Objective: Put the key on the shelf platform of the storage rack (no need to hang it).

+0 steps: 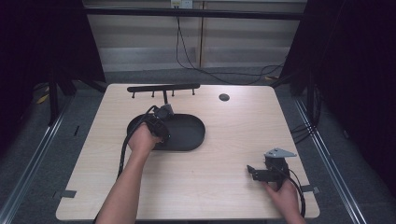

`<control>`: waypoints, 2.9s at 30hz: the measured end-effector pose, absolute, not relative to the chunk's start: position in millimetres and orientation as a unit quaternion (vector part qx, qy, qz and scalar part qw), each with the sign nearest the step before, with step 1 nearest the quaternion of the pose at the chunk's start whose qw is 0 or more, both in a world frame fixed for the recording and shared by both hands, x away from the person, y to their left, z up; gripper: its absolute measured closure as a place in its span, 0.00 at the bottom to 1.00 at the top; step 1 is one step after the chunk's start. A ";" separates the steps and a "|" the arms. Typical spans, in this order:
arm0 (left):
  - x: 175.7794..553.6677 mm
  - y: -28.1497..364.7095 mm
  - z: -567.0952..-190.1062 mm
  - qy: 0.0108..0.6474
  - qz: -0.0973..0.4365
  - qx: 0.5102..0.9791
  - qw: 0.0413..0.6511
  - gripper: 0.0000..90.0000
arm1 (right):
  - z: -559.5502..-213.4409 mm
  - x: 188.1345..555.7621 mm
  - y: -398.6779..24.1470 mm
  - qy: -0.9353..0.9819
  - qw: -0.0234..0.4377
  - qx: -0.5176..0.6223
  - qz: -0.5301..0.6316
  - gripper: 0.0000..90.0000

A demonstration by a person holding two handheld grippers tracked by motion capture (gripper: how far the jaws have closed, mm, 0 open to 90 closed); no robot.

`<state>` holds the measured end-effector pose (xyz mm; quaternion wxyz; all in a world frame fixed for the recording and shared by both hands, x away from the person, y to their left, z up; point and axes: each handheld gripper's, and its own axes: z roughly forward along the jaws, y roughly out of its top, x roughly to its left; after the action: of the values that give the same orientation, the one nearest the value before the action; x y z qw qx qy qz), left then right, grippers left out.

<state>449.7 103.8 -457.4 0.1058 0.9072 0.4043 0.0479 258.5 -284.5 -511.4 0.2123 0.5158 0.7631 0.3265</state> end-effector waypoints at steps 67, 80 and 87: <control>410.6 131.2 -420.1 0.386 0.053 0.909 0.151 0.26 | -511.3 258.5 -284.4 0.763 0.212 0.516 0.327 0.14; 398.6 144.9 -424.3 0.390 0.045 0.905 0.161 0.25 | -511.4 258.5 -284.4 0.763 0.212 0.516 0.327 0.14; 389.9 153.2 -424.8 0.390 0.043 0.906 0.158 0.25 | -511.3 258.5 -284.4 0.763 0.212 0.516 0.327 0.14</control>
<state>389.9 153.2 -424.8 0.1580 0.9060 0.3903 0.0427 258.5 -284.4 -511.3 0.2119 0.5164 0.7627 0.3265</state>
